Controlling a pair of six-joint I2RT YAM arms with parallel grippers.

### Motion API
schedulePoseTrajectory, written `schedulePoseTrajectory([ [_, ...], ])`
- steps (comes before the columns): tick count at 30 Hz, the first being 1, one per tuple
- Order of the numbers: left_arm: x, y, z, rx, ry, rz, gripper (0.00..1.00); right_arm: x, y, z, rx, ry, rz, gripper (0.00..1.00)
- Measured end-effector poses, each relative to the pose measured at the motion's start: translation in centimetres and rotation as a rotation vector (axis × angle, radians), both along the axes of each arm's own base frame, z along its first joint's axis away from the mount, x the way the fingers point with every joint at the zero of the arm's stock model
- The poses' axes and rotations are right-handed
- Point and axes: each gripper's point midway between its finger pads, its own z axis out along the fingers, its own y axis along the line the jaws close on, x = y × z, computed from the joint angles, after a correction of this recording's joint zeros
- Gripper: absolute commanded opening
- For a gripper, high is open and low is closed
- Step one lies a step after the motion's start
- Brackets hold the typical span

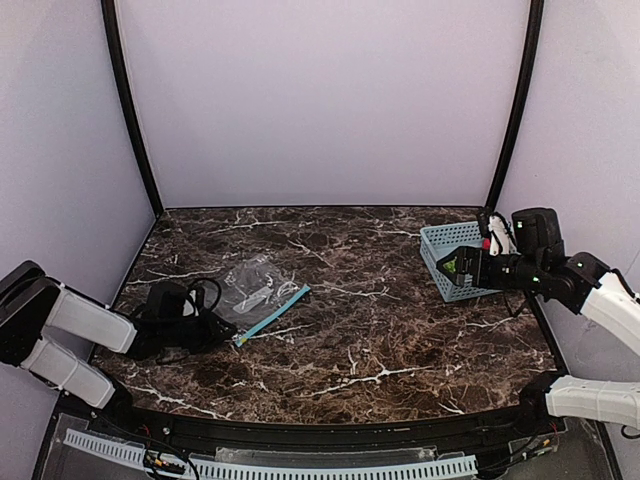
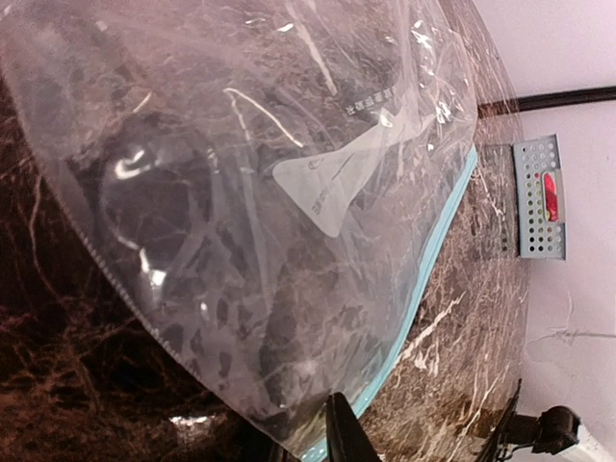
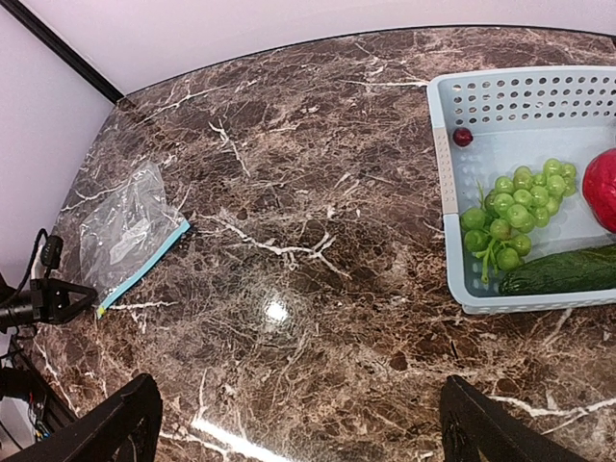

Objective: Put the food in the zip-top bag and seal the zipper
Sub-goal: Pick up the zipper food storage bag at the center of the board.

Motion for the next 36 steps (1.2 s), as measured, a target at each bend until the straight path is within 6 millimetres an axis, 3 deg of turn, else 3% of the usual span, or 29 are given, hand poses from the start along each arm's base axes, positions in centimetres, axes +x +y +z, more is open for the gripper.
schedulePoseTrajectory([
  [3,0.0,-0.1,-0.2,0.0,0.0,-0.006,0.02,0.0,0.0,0.0,-0.004,0.002,0.001,0.99],
  [8,0.4,-0.8,1.3,-0.01,-0.063,-0.061,0.01,0.0,0.0,-0.1,-0.01,0.009,0.004,0.99],
  [15,1.6,-2.6,8.3,-0.088,-0.253,-0.143,0.01,-0.4,1.2,0.6,0.069,0.04,0.023,0.96],
  [21,0.9,-3.2,12.1,-0.192,-0.295,-0.118,0.01,-1.4,5.0,3.0,0.29,0.063,0.069,0.92],
  [27,0.5,-4.9,15.6,-0.255,-0.328,-0.109,0.01,-3.4,10.2,2.7,0.381,0.151,0.158,0.91],
  [31,-0.2,-6.4,16.7,-0.291,-0.337,-0.107,0.01,-4.0,12.8,1.6,0.412,0.222,0.167,0.87],
  [36,-1.1,-8.5,17.0,-0.316,-0.345,-0.106,0.01,-5.5,16.0,2.1,0.477,0.258,0.2,0.83],
])
